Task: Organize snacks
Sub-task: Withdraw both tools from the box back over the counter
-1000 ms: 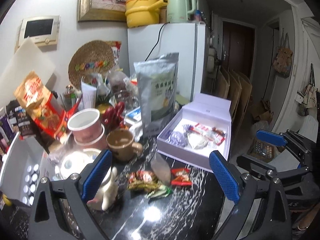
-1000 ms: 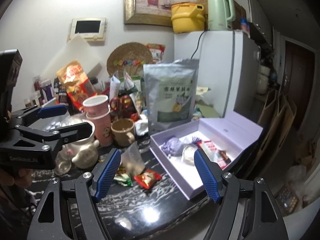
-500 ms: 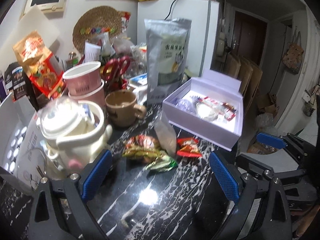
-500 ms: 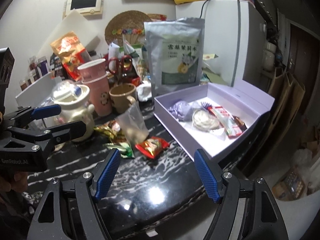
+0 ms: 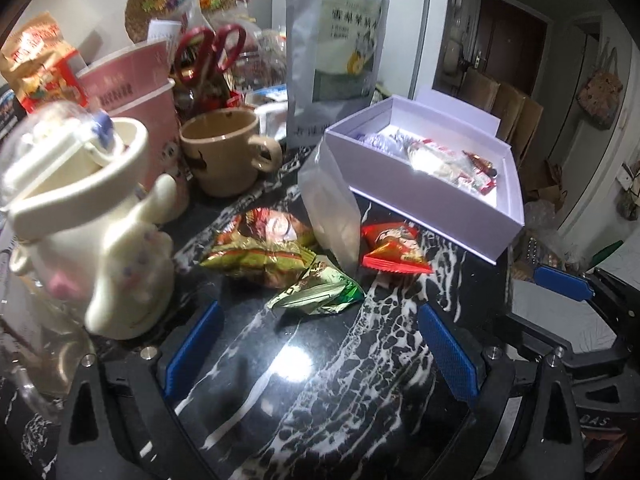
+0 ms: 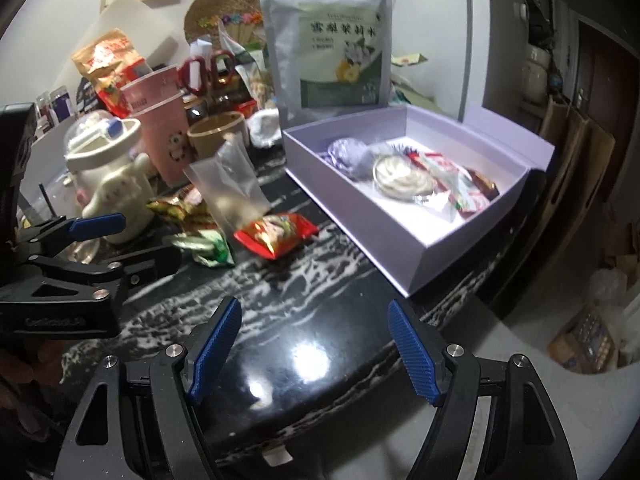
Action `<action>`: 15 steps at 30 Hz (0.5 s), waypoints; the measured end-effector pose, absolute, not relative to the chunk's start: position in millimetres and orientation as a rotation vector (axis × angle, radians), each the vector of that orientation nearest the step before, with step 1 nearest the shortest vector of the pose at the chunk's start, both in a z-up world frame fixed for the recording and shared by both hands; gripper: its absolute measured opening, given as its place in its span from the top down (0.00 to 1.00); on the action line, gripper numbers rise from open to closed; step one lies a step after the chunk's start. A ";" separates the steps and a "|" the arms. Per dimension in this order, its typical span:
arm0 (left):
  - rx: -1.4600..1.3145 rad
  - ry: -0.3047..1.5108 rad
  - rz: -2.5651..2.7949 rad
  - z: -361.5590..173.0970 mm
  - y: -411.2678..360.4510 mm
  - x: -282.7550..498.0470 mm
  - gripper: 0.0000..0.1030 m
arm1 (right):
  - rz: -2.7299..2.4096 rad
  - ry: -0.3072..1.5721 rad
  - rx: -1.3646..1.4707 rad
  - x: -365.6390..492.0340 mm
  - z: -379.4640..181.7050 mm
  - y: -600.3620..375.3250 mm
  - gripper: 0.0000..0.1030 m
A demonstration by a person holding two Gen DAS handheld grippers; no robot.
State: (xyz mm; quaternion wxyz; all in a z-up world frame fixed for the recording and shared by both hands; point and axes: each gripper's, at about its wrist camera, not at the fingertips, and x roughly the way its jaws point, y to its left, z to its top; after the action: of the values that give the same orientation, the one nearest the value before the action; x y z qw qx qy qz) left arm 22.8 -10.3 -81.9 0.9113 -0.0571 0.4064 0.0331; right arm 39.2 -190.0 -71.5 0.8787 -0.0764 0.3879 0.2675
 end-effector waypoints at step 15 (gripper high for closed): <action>-0.180 0.947 0.071 -120.1 5.8 71.8 0.04 | 0.591 0.862 -0.133 65.6 -93.3 -189.9 0.26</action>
State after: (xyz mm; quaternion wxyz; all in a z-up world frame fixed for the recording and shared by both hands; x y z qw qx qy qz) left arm 71.8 5.8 -120.1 0.8854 -0.0864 0.4554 0.0343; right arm 65.6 -189.9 -93.3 0.8645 -0.0637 0.4112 0.2819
